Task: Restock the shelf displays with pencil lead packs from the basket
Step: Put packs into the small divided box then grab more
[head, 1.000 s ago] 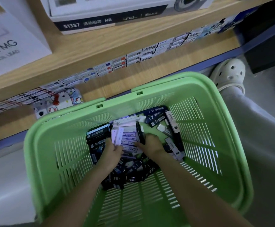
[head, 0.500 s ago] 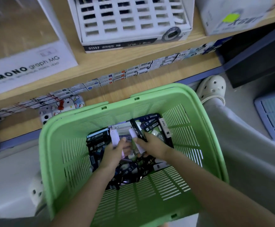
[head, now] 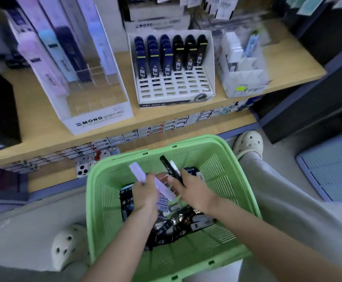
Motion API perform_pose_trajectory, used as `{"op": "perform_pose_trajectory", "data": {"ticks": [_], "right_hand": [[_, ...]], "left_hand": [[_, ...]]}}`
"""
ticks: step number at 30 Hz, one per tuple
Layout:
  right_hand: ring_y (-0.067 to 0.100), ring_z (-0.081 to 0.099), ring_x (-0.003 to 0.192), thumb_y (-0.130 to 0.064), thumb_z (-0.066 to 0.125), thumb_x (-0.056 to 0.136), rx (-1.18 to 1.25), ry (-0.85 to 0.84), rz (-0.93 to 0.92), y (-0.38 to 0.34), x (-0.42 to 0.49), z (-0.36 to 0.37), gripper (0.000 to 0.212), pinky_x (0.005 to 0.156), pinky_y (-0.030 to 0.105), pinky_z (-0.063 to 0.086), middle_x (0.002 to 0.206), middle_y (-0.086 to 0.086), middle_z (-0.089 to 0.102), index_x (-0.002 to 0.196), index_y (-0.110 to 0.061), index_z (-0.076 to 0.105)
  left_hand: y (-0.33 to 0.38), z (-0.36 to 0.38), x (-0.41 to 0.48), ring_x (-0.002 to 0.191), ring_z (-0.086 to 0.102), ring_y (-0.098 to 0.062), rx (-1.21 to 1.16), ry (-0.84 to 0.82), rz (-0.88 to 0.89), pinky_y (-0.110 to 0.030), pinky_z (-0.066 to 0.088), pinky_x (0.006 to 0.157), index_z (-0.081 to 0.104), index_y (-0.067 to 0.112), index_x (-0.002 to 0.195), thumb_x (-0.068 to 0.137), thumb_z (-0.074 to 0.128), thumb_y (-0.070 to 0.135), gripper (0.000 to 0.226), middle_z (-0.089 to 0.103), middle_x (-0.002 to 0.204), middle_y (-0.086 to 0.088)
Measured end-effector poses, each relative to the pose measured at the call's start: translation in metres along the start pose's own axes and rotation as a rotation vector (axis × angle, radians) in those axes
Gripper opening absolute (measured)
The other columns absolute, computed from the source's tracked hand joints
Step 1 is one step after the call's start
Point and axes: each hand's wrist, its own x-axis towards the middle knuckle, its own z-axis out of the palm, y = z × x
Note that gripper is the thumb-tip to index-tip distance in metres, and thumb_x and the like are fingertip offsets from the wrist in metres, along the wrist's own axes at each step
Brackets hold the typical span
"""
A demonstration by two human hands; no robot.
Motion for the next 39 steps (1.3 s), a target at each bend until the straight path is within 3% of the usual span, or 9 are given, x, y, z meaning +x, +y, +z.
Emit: {"op": "perform_pose_trajectory", "data": {"ticks": [4, 8, 12, 17, 20, 23, 29, 34, 39], "right_hand": [[0.011, 0.052, 0.053, -0.032, 0.042, 0.099, 0.019, 0.046, -0.051, -0.017, -0.016, -0.014, 0.016, 0.055, 0.024, 0.050, 0.070, 0.003, 0.055, 0.090, -0.018, 0.043], [0.014, 0.050, 0.054, -0.035, 0.042, 0.099, -0.087, 0.024, -0.099, -0.034, -0.031, -0.018, 0.018, 0.050, 0.025, 0.051, 0.070, 0.001, 0.050, 0.092, -0.019, 0.044], [0.013, 0.046, 0.053, -0.042, 0.041, 0.098, -0.109, 0.005, -0.143, -0.052, -0.045, -0.020, 0.021, 0.045, 0.022, 0.046, 0.069, 0.002, 0.048, 0.094, -0.022, 0.045], [0.004, 0.038, 0.051, -0.048, 0.038, 0.094, -0.056, 0.035, -0.227, -0.073, -0.063, -0.028, 0.023, 0.052, 0.017, 0.034, 0.062, -0.008, 0.044, 0.084, -0.028, 0.042], [0.009, 0.039, 0.046, -0.042, 0.031, 0.099, 0.062, 0.150, -0.224, -0.081, -0.071, -0.037, 0.025, 0.047, 0.023, 0.035, 0.058, -0.004, 0.049, 0.094, -0.021, 0.045], [0.014, 0.051, 0.057, -0.033, 0.035, 0.100, -0.022, 0.326, -0.263, -0.084, -0.071, -0.057, 0.026, 0.060, 0.032, 0.045, 0.071, 0.005, 0.061, 0.088, -0.018, 0.052], [0.019, 0.046, 0.060, -0.021, 0.050, 0.096, -0.215, 0.613, -0.314, -0.100, -0.062, -0.124, 0.022, 0.055, 0.021, 0.036, 0.065, 0.000, 0.050, 0.080, -0.005, 0.052], [0.019, 0.052, 0.068, -0.019, 0.051, 0.096, -0.273, 0.806, -0.291, -0.117, -0.042, -0.177, 0.021, 0.063, 0.038, 0.045, 0.073, -0.006, 0.053, 0.113, -0.013, 0.043], [0.023, 0.048, 0.077, -0.012, 0.040, 0.100, -0.324, 0.912, -0.232, -0.118, -0.010, -0.209, 0.025, 0.056, 0.032, 0.032, 0.092, 0.008, 0.053, 0.125, -0.008, 0.039]], "left_hand": [[0.027, -0.013, -0.016, 0.041, 0.051, -0.012, -0.207, -0.066, 0.003, -0.029, 0.043, 0.061, 0.049, 0.008, 0.074, 0.098, 0.049, 0.018, 0.026, 0.053, 0.048, -0.001], [0.043, -0.021, -0.034, 0.055, 0.042, -0.015, -0.088, -0.223, 0.052, -0.029, 0.039, 0.065, 0.054, 0.011, 0.084, 0.094, 0.053, 0.030, 0.022, 0.045, 0.067, -0.002], [0.057, -0.030, -0.055, 0.047, 0.044, -0.011, -0.009, -0.372, 0.154, -0.028, 0.040, 0.066, 0.054, 0.019, 0.091, 0.093, 0.056, 0.029, 0.010, 0.048, 0.049, 0.005], [0.073, -0.046, -0.067, 0.050, 0.041, -0.014, -0.056, -0.324, 0.246, -0.030, 0.037, 0.062, 0.054, 0.019, 0.087, 0.092, 0.059, 0.024, 0.009, 0.046, 0.044, 0.007], [0.088, -0.054, -0.072, 0.053, 0.040, -0.015, -0.067, -0.335, 0.295, -0.033, 0.038, 0.071, 0.052, 0.021, 0.088, 0.092, 0.058, 0.024, 0.008, 0.045, 0.039, 0.011], [0.110, -0.058, -0.074, 0.054, 0.042, -0.016, -0.053, -0.358, 0.365, -0.033, 0.041, 0.071, 0.052, 0.020, 0.091, 0.092, 0.057, 0.025, 0.007, 0.046, 0.048, 0.005], [0.146, -0.049, -0.072, 0.047, 0.045, -0.012, 0.016, -0.399, 0.502, -0.025, 0.042, 0.057, 0.052, 0.017, 0.093, 0.093, 0.057, 0.028, 0.013, 0.046, 0.042, 0.009], [0.155, -0.034, -0.064, 0.041, 0.046, -0.006, 0.104, -0.436, 0.539, -0.030, 0.042, 0.063, 0.053, 0.018, 0.101, 0.091, 0.059, 0.030, 0.016, 0.047, 0.040, 0.011], [0.157, -0.018, -0.062, 0.041, 0.047, -0.006, 0.082, -0.458, 0.504, -0.029, 0.044, 0.066, 0.052, 0.018, 0.097, 0.092, 0.058, 0.030, 0.015, 0.048, 0.041, 0.010]]}}
